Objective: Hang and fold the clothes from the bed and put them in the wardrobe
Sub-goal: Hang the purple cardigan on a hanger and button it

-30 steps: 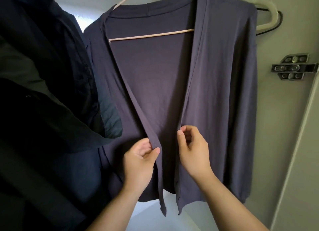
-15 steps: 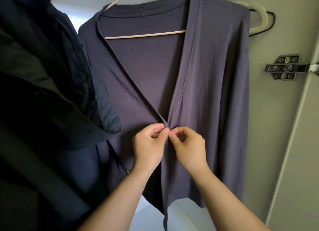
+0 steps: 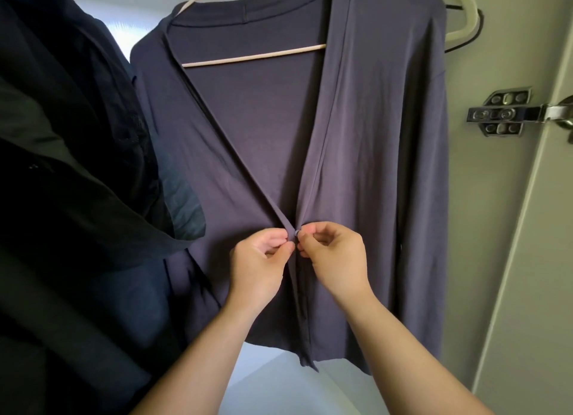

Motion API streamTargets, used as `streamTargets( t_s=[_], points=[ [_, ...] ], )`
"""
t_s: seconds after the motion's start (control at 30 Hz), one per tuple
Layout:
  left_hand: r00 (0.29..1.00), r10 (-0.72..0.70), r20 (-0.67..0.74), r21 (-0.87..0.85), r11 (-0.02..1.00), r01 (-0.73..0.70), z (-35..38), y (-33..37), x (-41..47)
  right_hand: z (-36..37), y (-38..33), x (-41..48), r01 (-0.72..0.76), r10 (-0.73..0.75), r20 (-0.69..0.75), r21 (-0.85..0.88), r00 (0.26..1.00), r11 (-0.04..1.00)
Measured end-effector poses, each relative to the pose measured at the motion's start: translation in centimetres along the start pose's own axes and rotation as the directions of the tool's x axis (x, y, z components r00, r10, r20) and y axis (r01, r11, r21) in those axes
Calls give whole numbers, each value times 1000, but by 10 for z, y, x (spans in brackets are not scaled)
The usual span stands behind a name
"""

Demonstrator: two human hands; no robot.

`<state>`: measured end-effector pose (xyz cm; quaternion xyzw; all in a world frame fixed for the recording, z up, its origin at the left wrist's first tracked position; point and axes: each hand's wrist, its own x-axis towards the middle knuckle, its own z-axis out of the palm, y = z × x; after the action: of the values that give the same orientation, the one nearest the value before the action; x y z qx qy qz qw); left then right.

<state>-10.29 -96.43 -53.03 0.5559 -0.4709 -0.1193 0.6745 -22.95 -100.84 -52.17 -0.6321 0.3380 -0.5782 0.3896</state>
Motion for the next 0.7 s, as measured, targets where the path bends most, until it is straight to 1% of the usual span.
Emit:
streamTargets(
  t_s=[0.1, 0.17, 0.3, 0.37, 0.6, 0.7],
  points=[
    [1000, -23, 14, -7, 1000, 23, -1, 1, -1, 1, -2, -2, 78, -79, -10, -86, 997, 993],
    [1000, -25, 13, -15, 1000, 25, -2, 2, -1, 2, -3, -4, 132, -134, -15, -97, 991, 987],
    [1000, 9, 3, -16, 1000, -9, -4, 6, -4, 4, -5, -7, 250, -255, -8, -176, 967, 952],
    [1000, 20, 14, -28, 999, -20, -5, 6, -5, 5, -6, -7, 264, -274, -23, -199, 961, 944],
    [997, -2, 73, -126, 992, 11, -9, 4, -5, 8, -4, -10, 306, -320, -35, -211, 947, 929],
    [991, -49, 124, -170, 983, 70, -12, 5, 0, 7, -2, -8, 337, -351, -10, -254, 936, 907]
  ],
)
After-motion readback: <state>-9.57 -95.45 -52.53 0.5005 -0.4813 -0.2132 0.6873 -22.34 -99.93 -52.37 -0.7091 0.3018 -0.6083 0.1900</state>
